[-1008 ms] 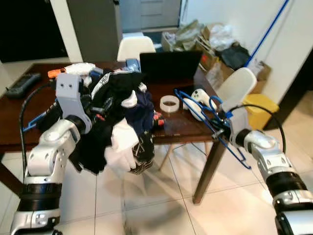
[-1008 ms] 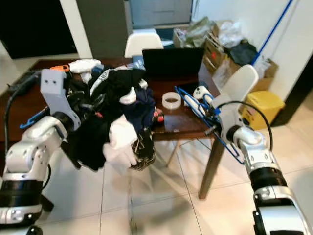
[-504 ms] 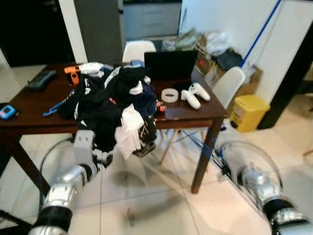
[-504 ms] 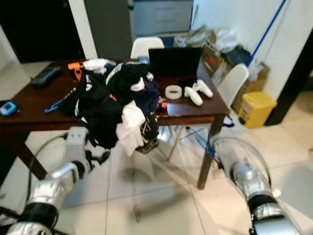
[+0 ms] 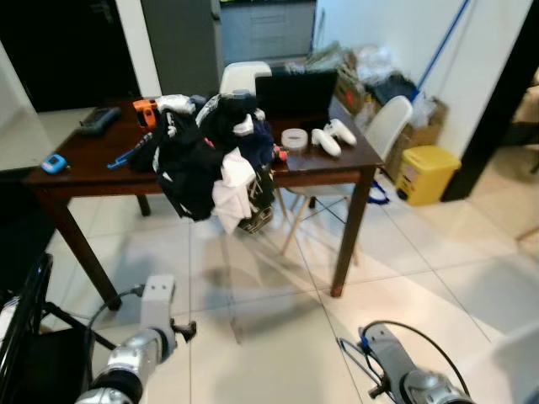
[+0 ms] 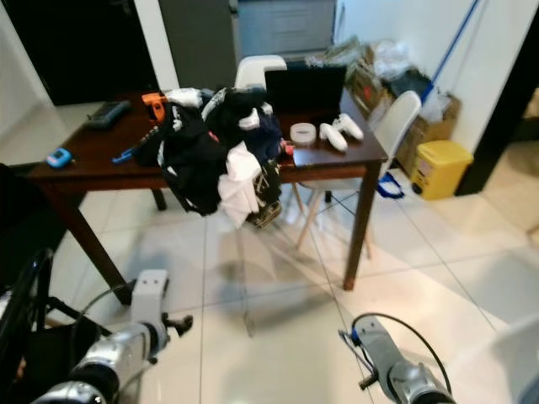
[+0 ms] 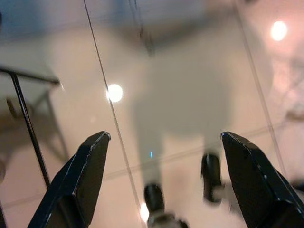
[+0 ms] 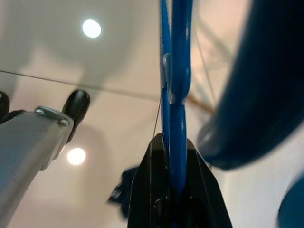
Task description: Hang hanger
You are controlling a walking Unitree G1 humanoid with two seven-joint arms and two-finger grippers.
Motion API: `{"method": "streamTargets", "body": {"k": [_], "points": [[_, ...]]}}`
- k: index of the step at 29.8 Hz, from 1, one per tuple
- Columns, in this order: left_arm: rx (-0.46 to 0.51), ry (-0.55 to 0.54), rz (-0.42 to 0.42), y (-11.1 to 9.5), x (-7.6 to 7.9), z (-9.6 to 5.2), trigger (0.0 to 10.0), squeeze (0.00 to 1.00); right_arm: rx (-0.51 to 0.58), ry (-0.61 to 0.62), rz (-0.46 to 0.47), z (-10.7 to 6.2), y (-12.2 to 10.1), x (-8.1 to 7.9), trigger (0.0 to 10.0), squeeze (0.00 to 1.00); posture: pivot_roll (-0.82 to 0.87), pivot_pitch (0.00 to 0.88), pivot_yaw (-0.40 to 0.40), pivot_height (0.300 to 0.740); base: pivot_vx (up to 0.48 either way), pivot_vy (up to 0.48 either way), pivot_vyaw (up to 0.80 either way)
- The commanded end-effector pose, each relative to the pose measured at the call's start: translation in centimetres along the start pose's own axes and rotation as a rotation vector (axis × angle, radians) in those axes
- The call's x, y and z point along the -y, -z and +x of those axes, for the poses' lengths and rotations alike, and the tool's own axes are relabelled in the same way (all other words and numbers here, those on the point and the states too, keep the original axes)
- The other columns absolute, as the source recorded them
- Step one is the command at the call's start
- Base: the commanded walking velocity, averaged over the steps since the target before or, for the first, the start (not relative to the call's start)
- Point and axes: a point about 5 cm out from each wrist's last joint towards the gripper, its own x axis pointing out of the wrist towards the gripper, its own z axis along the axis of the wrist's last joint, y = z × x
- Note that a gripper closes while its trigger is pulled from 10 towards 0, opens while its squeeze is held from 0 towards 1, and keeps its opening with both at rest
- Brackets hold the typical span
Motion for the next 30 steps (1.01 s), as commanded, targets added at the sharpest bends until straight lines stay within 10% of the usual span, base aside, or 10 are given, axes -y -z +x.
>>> {"method": "streamTargets", "body": {"k": [1, 14, 30], "points": [[-0.037, -0.017, 0.058, 1.0, -0.1, 0.0, 10.0, 0.0, -0.007, -0.008, 0.031, 0.2, -0.2, -0.7, 10.0, 0.0, 0.02, 0.0, -0.023, 0.74, -0.356, 0.0, 0.0], [-0.154, -0.001, 0.277, 4.7, 1.4, -0.2, 10.0, 0.0, -0.062, -0.024, -0.149, 0.6, -0.1, -2.8, 10.0, 0.0, 0.02, 0.0, 0.004, 0.74, -0.355, 0.0, 0.0], [-0.155, 0.003, 0.315, 4.9, 2.3, -0.1, 10.0, 0.0, -0.093, -0.041, -0.164, 0.6, 0.4, -2.9, 10.0, 0.0, 0.03, 0.0, 0.01, 0.74, -0.304, 0.0, -0.49]]}}
